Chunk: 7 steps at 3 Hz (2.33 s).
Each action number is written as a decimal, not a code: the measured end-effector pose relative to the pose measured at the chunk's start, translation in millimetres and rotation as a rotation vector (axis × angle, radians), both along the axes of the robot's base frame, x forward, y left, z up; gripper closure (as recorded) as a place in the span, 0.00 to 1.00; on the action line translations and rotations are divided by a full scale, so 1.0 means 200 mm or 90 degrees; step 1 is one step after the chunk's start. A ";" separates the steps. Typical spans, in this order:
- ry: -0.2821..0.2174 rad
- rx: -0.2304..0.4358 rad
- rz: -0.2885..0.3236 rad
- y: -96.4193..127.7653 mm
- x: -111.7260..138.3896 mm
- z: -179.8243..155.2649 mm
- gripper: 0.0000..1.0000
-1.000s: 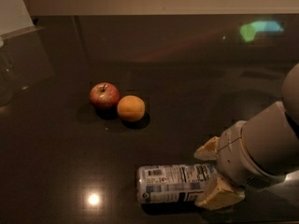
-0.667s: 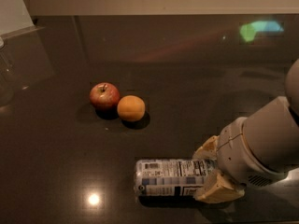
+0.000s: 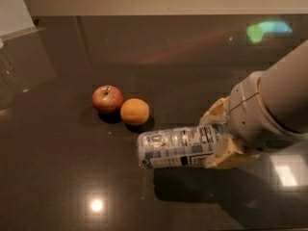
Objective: Place blue plastic bottle upright
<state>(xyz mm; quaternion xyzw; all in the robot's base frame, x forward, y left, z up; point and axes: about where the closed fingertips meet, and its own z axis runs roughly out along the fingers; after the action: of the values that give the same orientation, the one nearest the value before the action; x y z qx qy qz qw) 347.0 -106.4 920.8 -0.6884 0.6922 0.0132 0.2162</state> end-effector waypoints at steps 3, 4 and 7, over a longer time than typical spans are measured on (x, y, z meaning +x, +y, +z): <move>-0.244 -0.250 0.237 -0.17 0.55 0.43 1.00; -0.303 -0.333 0.307 -0.28 0.70 0.49 1.00; -0.391 -0.393 0.406 -0.34 0.80 0.60 1.00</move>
Offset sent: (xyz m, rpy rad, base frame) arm 0.1378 -0.0416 0.0872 -0.4425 -0.4068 0.4281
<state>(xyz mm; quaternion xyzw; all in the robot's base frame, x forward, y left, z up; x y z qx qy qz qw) 508.0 -173.9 1041.1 -0.8681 0.3252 -0.3279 0.1817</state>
